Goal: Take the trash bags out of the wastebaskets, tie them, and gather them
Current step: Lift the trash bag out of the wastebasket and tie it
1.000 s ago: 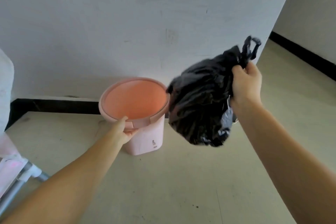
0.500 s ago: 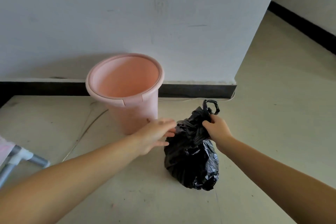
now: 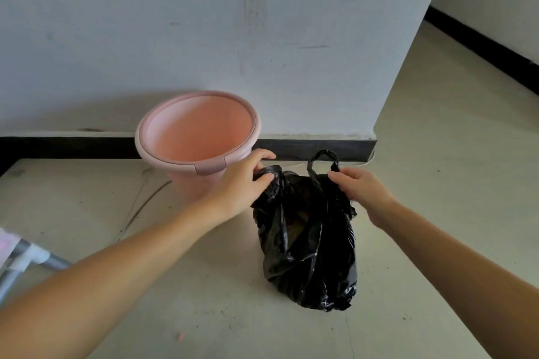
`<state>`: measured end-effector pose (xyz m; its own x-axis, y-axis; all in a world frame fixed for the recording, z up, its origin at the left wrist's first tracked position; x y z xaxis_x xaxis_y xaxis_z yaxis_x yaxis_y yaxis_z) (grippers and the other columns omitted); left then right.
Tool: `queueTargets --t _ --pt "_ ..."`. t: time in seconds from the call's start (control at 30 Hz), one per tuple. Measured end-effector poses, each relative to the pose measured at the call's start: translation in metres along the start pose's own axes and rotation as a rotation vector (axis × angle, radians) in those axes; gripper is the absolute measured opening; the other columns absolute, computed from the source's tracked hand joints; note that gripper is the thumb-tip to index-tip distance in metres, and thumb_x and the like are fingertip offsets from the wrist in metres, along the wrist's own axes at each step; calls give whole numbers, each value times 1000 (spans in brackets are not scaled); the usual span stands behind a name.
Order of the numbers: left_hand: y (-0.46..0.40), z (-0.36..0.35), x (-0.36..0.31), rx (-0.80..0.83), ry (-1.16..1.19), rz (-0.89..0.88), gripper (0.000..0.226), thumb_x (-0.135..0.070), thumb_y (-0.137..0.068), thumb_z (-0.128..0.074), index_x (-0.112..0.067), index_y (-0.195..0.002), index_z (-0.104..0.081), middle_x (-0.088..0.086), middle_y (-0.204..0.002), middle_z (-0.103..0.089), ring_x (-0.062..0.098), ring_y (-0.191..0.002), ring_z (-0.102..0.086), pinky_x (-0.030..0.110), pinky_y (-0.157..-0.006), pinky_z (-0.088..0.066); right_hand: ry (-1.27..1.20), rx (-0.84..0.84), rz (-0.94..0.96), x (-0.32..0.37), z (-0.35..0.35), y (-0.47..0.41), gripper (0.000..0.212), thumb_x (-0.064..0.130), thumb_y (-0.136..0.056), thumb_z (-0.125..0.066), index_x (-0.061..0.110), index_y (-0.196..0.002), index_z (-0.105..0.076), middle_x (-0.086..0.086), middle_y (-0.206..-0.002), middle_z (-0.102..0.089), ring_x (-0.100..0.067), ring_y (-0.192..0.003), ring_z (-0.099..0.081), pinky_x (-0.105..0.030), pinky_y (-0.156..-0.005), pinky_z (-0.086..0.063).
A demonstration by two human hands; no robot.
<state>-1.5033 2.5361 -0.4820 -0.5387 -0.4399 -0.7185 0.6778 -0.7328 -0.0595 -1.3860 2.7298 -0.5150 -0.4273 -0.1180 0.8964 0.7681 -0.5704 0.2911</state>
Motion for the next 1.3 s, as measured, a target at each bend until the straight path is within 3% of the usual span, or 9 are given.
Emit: queueTargets --t 0.2,0.37,0.5,0.6,0.73,0.83,0.97,1.03,1.3 --pt "-13 32 -3 64 -470 -94 33 -11 -94 -50 -18 -125 -57 2 -116 -56 24 -107 -54 32 -81 -42 79 48 178 34 2 4 14 17 -90 -59 5 -86 -61 -10 -72 -50 -16 -70 -44 -27 -64 -33" --pt "-18 65 -1 212 -964 40 12 -5 -84 -52 -10 -89 -62 7 -85 -56 28 -79 -58 33 -59 -46 -418 268 119 70 15 14 19 11 -96 -39 9 -84 -53 -14 -109 -70 -27 -109 -64 -42 -99 -45" --pt "-18 86 -21 7 -600 -28 18 -19 -90 -55 -16 -73 -61 2 -68 -60 22 -65 -54 29 -53 -33 -830 335 141 82 21 22 27 18 -91 -46 13 -66 -56 -4 -77 -71 -23 -78 -70 -46 -91 -53" --pt "-14 88 -36 -181 -184 -152 11 -12 -90 -56 -15 -87 -66 -2 -85 -66 15 -80 -59 24 -73 -46 -882 395 203 87 20 23 19 30 -85 -51 21 -87 -67 4 -68 -56 -12 -56 -56 -34 -75 -58" --pt "-8 80 -48 -255 188 -247 32 12 -84 -43 -15 -77 -59 7 -87 -64 28 -85 -60 45 -84 -51 -390 421 313 83 14 22 43 28 -89 -57 27 -131 -49 3 -67 -46 -9 -53 -43 -21 -51 -39" --pt "-7 68 -57 -153 264 -240 41 14 -81 -39 -22 -66 -53 -3 -68 -57 18 -65 -55 27 -64 -47 130 420 382 82 -5 29 55 35 -86 -63 33 -137 -41 9 -64 -44 -4 -54 -43 -17 -53 -38" --pt "-9 55 -64 -13 355 -118 26 2 -74 -43 -20 -63 -52 -10 -54 -47 8 -55 -42 18 -56 -35 308 365 533 85 -42 38 11 34 -86 -65 37 -95 -60 12 -59 -39 -2 -53 -37 -18 -55 -31" --pt "-9 53 -65 38 391 -67 21 -2 -71 -43 -18 -65 -54 -9 -52 -48 12 -55 -43 23 -59 -38 289 298 539 86 -51 38 19 27 -87 -65 27 -70 -56 12 -51 -36 -3 -49 -34 -19 -53 -28" --pt "-5 61 -51 265 239 33 12 -29 -92 -58 -27 -104 -58 -16 -47 -43 3 -44 -37 23 -53 -32 -135 140 494 107 -25 39 30 11 -92 -56 17 -63 -53 8 -44 -41 -6 -39 -32 -14 -43 -28"
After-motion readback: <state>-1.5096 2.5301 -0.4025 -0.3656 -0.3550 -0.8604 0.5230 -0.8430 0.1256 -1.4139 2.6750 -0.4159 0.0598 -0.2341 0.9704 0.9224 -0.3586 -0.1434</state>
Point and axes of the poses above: each hand's wrist, its own y-axis away from the middle knuckle, its own z-axis out of the back of the hand, x = y × z, the point moved 2 cm from there along -y, towards the middle knuckle
